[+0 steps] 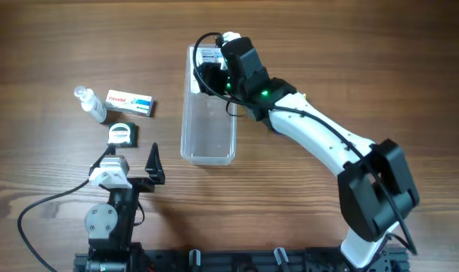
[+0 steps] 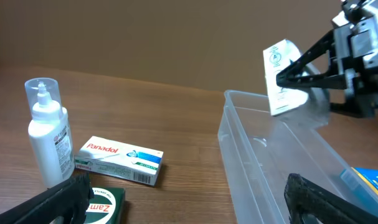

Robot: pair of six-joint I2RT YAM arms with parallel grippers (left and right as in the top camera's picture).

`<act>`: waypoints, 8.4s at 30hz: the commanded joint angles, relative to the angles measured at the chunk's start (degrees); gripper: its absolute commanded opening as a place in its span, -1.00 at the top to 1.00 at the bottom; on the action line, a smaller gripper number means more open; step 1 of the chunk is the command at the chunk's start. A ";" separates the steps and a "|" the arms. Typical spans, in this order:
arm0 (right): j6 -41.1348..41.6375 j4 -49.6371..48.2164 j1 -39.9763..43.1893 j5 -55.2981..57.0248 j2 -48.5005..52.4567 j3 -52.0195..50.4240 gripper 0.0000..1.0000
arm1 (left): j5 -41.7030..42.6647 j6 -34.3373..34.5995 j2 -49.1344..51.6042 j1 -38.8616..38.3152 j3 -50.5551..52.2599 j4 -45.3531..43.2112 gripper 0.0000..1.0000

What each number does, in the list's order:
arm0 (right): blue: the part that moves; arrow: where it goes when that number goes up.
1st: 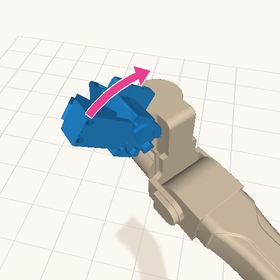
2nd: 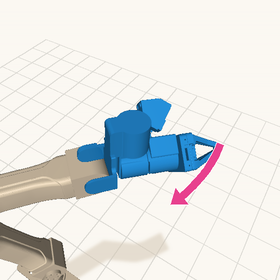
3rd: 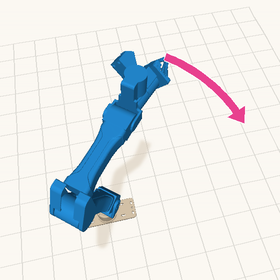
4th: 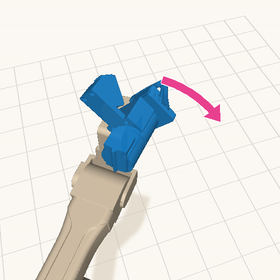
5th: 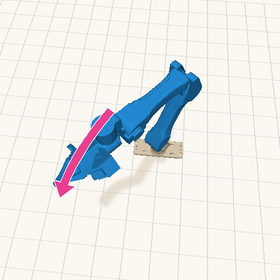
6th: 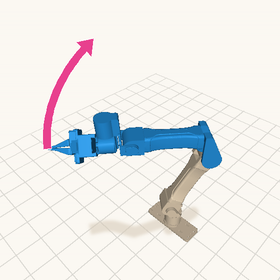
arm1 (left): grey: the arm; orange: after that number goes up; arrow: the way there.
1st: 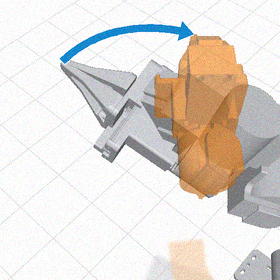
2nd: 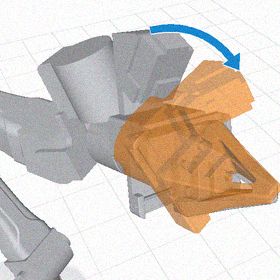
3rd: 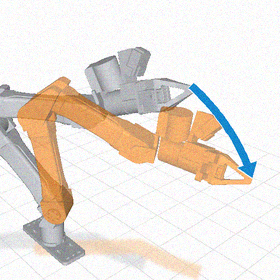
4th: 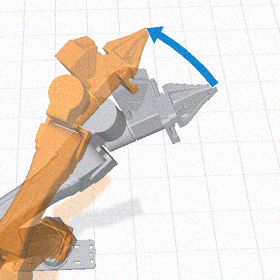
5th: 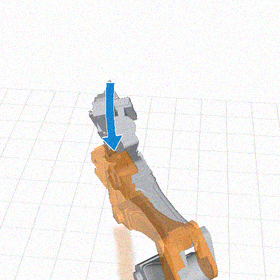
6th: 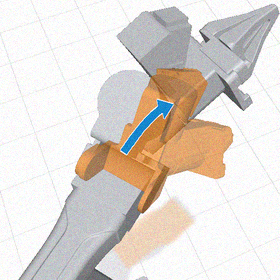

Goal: Pack container
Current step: 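Carry the Hansaplast pack over the container and release it inside, then move the right gripper to the blue VapoDrops box and grasp it, then carry the VapoDrops box into the container and release it, then withdraw the right gripper to the upper right, then reach the left gripper to the white Panadol box and grasp it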

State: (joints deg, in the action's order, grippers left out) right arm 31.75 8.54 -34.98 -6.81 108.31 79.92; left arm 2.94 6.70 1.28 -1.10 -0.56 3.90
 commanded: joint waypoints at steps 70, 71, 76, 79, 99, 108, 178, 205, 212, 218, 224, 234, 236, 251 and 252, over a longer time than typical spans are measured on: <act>-12.85 33.70 17.51 9.35 3.08 -3.98 -0.99 | 0.46 0.13 0.02 0.37 0.24 0.26 -1.00; -14.05 33.66 17.40 9.38 2.14 -3.98 -0.99 | 0.46 0.13 0.02 0.37 0.24 0.26 -0.99; -17.03 33.90 16.72 8.33 0.24 -4.00 -1.00 | 0.46 0.13 0.02 0.37 0.24 0.26 -0.99; -17.18 33.29 15.85 6.54 0.61 -4.00 -0.99 | 0.46 0.13 0.02 0.37 0.24 0.26 -0.99; -10.56 30.84 13.25 12.35 5.86 -4.48 -0.99 | 0.46 0.13 0.02 0.37 0.24 0.26 -1.00; -9.14 29.79 13.29 12.39 7.28 -4.35 -0.63 | 0.46 0.13 0.02 0.37 0.24 0.26 -0.99; -1.11 43.12 29.22 8.50 -17.77 6.27 -0.99 | 0.46 0.13 0.02 0.37 0.24 0.26 -0.99; -1.75 45.03 33.94 7.15 -17.77 5.88 -1.00 | 3.21 4.48 1.27 0.33 -5.29 -1.31 -0.99; -1.73 45.03 33.94 7.15 -17.77 5.88 -0.99 | -8.26 9.14 17.81 0.33 -25.83 21.24 -1.00; -1.75 45.03 33.94 7.15 -17.77 5.88 -0.99 | -14.34 4.98 45.11 0.70 -52.26 35.01 -1.00; -1.73 45.03 33.94 7.15 -17.77 5.88 -0.99 | -7.76 5.55 55.80 0.68 -62.58 36.11 -1.00; -1.75 45.03 33.94 7.15 -17.77 5.88 -1.00 | -13.07 23.85 60.22 0.70 -62.55 37.33 -0.99; -1.73 45.03 33.94 7.15 -17.77 5.88 -0.99 | -9.20 23.80 62.66 0.68 -62.55 37.51 -1.00; -1.73 45.03 33.94 7.15 -17.77 5.88 -1.00 | -3.54 46.40 85.26 0.57 -62.58 25.11 -0.98; -1.75 45.03 33.94 7.15 -17.77 5.88 -0.99 | -2.58 47.54 87.21 0.46 -62.58 23.54 -0.90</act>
State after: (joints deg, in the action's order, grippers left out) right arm 29.98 53.63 -0.97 1.08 90.00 85.95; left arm -3.60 46.26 82.41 -0.67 -62.63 31.92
